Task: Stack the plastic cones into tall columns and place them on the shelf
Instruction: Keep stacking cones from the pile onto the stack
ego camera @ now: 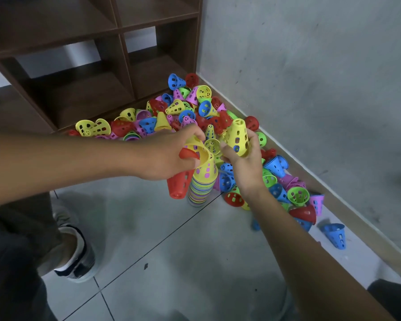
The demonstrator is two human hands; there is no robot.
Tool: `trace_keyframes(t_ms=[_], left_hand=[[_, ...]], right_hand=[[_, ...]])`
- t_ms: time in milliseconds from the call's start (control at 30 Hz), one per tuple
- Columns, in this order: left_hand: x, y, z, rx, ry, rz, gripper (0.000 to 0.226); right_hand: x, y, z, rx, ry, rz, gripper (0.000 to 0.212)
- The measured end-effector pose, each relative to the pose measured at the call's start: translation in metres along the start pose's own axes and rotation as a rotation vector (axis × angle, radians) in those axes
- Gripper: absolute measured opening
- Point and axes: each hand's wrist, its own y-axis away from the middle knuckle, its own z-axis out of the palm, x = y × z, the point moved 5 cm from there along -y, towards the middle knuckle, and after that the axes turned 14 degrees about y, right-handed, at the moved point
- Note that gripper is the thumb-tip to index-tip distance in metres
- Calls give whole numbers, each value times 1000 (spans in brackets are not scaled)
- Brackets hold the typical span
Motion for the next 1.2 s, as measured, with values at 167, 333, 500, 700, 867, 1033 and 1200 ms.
trace_keyframes(t_ms=[167, 333, 500, 700, 867, 1033, 1200], left_hand=[[-7, -5, -1, 2, -1, -57, 36], [-11, -7, -8, 13, -4, -105, 36], [-11, -9, -14, 33, 7, -124, 39], [3, -12, -11, 11, -63, -64, 43], [16, -15, -9, -26, -62, 0, 45], [24, -17, -7, -65, 34, 72, 44], [29, -12, -3, -101, 87, 126, 47]], right_hand=[[0, -1, 18, -171, -17, 43, 44], [17, 0, 39, -310, -62, 119, 56], [36, 7, 40, -364, 18, 129, 55], [22, 15, 26, -345, 20, 117, 59], [-7, 11, 11, -323, 75, 86, 63], [-22, 10, 12, -431, 22, 91, 39], [-27, 14, 16, -522, -23, 46, 50]])
